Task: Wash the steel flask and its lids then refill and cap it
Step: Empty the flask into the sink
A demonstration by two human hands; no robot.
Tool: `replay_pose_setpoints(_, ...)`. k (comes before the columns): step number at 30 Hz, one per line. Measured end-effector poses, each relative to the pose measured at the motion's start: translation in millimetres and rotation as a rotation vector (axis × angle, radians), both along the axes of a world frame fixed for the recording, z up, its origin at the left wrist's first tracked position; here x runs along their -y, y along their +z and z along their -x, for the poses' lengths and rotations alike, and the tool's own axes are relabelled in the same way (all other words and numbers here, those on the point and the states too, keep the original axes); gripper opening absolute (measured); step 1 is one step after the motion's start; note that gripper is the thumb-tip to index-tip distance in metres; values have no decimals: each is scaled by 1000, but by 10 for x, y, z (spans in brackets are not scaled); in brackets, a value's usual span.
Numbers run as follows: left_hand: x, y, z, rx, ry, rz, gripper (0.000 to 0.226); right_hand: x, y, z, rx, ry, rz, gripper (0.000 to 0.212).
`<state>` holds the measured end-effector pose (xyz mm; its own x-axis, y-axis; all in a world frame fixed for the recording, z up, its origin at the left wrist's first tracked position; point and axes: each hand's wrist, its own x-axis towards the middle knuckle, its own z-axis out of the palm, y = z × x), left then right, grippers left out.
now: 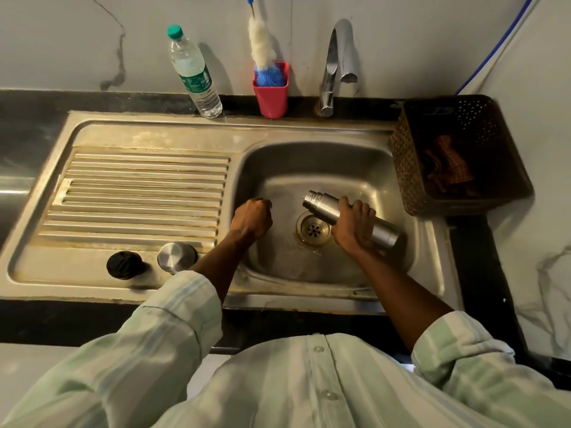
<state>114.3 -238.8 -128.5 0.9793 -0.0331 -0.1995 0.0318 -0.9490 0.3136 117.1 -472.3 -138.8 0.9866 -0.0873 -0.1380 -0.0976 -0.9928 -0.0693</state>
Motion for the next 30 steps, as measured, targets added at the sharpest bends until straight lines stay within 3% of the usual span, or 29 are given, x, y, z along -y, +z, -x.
replay_pose_setpoints(30, 54, -20, 35, -103, -39, -75, 29, 81, 114, 29, 43, 59, 90, 59)
